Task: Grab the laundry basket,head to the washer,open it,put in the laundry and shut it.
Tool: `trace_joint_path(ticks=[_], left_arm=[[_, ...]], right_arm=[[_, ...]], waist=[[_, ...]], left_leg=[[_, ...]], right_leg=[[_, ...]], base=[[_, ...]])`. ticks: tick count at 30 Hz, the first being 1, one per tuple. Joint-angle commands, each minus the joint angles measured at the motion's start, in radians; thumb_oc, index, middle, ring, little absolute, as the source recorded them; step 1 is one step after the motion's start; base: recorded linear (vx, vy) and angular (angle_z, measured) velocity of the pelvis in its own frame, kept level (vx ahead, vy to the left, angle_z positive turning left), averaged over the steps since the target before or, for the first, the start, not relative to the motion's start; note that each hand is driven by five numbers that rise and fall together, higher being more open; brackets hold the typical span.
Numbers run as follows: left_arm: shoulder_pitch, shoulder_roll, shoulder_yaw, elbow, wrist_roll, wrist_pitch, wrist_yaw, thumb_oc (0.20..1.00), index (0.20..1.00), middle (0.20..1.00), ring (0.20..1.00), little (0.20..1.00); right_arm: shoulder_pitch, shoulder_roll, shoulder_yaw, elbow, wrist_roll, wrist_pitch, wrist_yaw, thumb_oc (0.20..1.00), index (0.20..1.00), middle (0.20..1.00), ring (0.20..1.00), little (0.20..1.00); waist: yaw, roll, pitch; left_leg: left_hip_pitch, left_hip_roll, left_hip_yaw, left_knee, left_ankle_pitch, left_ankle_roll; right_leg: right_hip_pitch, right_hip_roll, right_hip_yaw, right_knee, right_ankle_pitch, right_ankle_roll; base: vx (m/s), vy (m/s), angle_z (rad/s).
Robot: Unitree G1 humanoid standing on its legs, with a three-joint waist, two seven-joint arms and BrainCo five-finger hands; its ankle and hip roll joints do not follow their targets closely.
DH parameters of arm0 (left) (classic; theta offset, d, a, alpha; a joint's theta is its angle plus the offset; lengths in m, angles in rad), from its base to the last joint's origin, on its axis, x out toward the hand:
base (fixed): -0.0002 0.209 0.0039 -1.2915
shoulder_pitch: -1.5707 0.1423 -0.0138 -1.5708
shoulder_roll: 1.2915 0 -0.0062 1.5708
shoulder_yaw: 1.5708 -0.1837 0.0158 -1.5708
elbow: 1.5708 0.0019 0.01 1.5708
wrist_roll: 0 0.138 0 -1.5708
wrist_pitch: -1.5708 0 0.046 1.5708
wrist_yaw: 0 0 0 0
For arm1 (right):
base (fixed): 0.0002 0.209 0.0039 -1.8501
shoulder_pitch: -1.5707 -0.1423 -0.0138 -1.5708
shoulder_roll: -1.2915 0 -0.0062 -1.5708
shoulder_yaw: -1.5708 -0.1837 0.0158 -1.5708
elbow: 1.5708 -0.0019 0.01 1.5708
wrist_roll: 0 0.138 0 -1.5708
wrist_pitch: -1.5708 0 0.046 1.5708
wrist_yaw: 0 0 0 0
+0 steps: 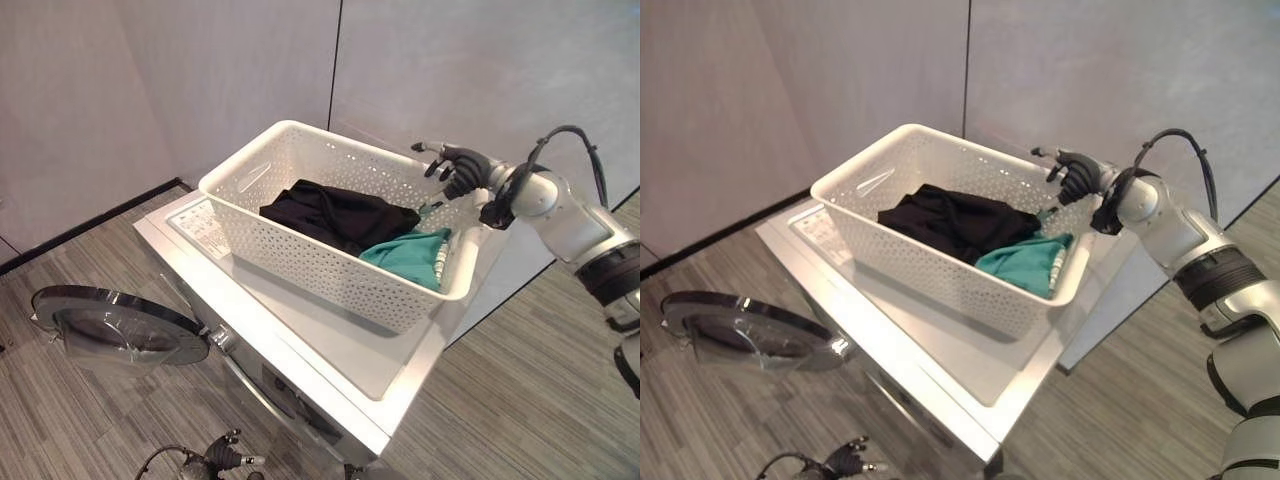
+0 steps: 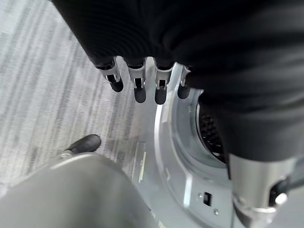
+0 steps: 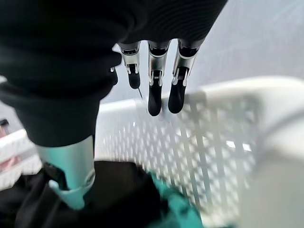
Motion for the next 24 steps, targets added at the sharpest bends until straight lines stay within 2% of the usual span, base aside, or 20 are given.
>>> trace_joint_path(ticks=[1, 2, 3, 9, 17, 19, 24], left_arm=[[0.005, 0.065, -0.025, -0.003, -0.034, -0.015, -0.014, 1.0, 1.0, 1.0, 1.0, 1.0], [0.005, 0.064, -0.025, -0.002, -0.034, -0.016, -0.013, 1.0, 1.0, 1.0, 1.0, 1.0], [-0.003, 0.062, -0.023, 0.05, -0.028, -0.014, -0.006, 1.0, 1.0, 1.0, 1.0, 1.0], [-0.03, 0.042, 0.005, 0.192, -0.013, -0.006, 0.024, 1.0, 1.0, 1.0, 1.0, 1.0], [-0.04, 0.027, 0.031, 0.232, -0.035, -0.003, 0.028, 1.0, 1.0, 1.0, 1.0, 1.0], [-0.044, 0.021, 0.04, 0.244, -0.037, 0.001, 0.034, 1.0, 1.0, 1.0, 1.0, 1.0], [-0.05, 0.007, 0.06, 0.262, -0.035, 0.01, 0.048, 1.0, 1.0, 1.0, 1.0, 1.0]], right_arm=[[-0.051, -0.033, 0.062, 0.066, -0.044, 0.0, 0.014, 1.0, 1.0, 1.0, 1.0, 1.0], [-0.052, -0.032, 0.063, 0.067, -0.045, -0.001, 0.014, 1.0, 1.0, 1.0, 1.0, 1.0], [-0.053, -0.014, 0.066, 0.085, -0.054, 0.002, 0.01, 0.959, 0.959, 0.959, 0.959, 0.959], [-0.058, 0.052, 0.067, 0.092, -0.059, 0.006, -0.004, 0.928, 0.928, 0.928, 0.928, 0.928], [-0.09, 0.078, 0.061, 0.095, -0.09, 0.013, -0.028, 0.903, 0.903, 0.903, 0.903, 0.903], [-0.092, 0.085, 0.035, 0.083, -0.11, 0.016, -0.047, 0.937, 0.937, 0.937, 0.937, 0.937], [-0.103, 0.097, -0.053, 0.038, -0.153, 0.02, -0.108, 0.915, 0.915, 0.915, 0.915, 0.915]], waist=[[0.031, -0.042, 0.048], [0.03, -0.042, 0.047], [0.035, -0.046, 0.064], [0.044, -0.058, 0.09], [0.045, -0.067, 0.095], [0.04, -0.068, 0.092], [0.025, -0.072, 0.072]], left_leg=[[-0.122, -0.006, -0.028, 0.107, -0.073, 0.036], [-0.124, -0.006, -0.029, 0.108, -0.073, 0.036], [-0.141, -0.003, -0.035, 0.109, -0.067, 0.033], [-0.167, 0.006, -0.041, 0.102, -0.053, 0.026], [-0.17, 0.012, -0.029, 0.092, -0.05, 0.023], [-0.162, 0.014, -0.022, 0.091, -0.055, 0.025], [-0.13, 0.014, 0.012, 0.088, -0.076, 0.033]], right_leg=[[-0.006, -0.041, 0.002, 0.092, -0.157, 0.033], [-0.007, -0.041, 0.001, 0.092, -0.157, 0.033], [-0.017, -0.038, -0.003, 0.094, -0.158, 0.03], [-0.04, -0.032, -0.008, 0.095, -0.16, 0.025], [-0.044, -0.029, -0.008, 0.088, -0.157, 0.025], [-0.042, -0.029, 0.0, 0.088, -0.156, 0.026], [-0.033, -0.026, 0.033, 0.075, -0.146, 0.033]], base=[[-0.04, -0.027, 0.12], [-0.1, -0.048, 0.15], [-0.05, -0.023, 0.19], [-0.03, -0.011, 0.06], [0.0, 0.004, -0.01], [0.01, 0.017, -0.02], [0.02, 0.041, -0.17]])
